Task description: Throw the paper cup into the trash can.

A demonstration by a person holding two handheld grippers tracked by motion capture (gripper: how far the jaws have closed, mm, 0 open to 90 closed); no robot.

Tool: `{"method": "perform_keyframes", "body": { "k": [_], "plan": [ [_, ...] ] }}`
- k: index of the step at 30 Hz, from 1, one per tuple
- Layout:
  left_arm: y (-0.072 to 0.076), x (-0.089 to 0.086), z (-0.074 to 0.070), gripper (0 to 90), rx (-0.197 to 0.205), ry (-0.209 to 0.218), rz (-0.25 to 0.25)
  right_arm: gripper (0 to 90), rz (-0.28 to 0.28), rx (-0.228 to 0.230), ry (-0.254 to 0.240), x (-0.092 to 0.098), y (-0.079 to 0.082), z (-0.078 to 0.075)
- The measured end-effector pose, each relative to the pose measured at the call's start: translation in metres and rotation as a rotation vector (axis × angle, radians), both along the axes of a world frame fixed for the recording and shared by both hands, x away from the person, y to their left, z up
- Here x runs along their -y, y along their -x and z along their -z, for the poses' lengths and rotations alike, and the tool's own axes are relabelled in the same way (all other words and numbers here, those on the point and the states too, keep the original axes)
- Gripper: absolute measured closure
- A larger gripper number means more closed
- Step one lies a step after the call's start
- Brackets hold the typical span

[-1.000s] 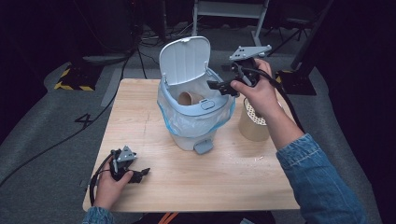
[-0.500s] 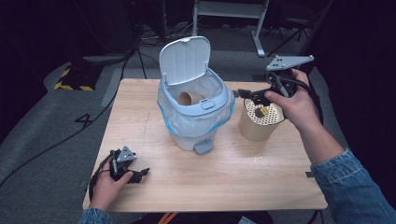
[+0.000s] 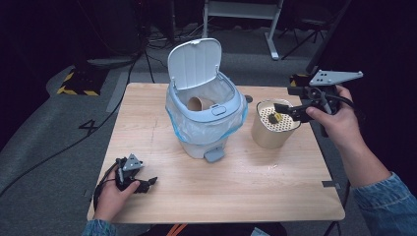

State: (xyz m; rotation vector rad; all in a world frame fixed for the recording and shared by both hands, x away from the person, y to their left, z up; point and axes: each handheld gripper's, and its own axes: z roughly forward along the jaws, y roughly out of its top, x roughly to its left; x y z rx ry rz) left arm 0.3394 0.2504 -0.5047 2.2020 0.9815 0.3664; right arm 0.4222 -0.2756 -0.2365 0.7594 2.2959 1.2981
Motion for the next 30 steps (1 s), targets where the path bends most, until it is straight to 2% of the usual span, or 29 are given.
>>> {"method": "perform_keyframes", "body": {
  "k": [15,20,22,23,24,25,26,27,28,29,30],
  "plan": [
    [0.0,0.0,0.0,14.9,0.003,-0.004,-0.002,22.2,0.071,-0.02,-0.032,0.06,0.029,0.027],
    [0.003,0.002,0.0,14.6,0.007,-0.01,-0.039,22.4,0.082,-0.03,-0.031,0.072,0.037,0.039],
    [0.003,0.002,-0.002,20.4,0.007,-0.014,-0.054,22.5,0.083,-0.032,-0.033,0.074,0.039,0.042],
    [0.003,0.002,-0.003,20.4,0.004,-0.014,-0.073,22.5,0.086,-0.034,-0.035,0.076,0.041,0.045],
    [0.002,0.0,-0.01,35.5,0.028,0.003,-0.087,22.5,0.089,-0.033,-0.032,0.079,0.046,0.051],
    [0.002,0.0,-0.014,34.8,0.031,0.034,-0.102,22.5,0.089,-0.032,-0.031,0.08,0.049,0.054],
    [0.002,0.0,-0.014,34.6,0.031,0.034,-0.102,22.5,0.089,-0.032,-0.031,0.08,0.049,0.054],
    [0.002,-0.002,-0.023,36.0,0.05,0.095,-0.106,23.2,0.087,-0.035,-0.03,0.082,0.055,0.061],
    [0.002,-0.002,-0.028,35.9,0.054,0.12,-0.101,23.3,0.085,-0.037,-0.031,0.083,0.057,0.065],
    [0.002,-0.002,-0.028,35.7,0.054,0.12,-0.101,23.3,0.084,-0.041,-0.032,0.084,0.061,0.07],
    [0.002,-0.002,-0.038,35.6,0.057,0.135,-0.086,23.4,0.083,-0.042,-0.026,0.085,0.064,0.074]
  ]
}}
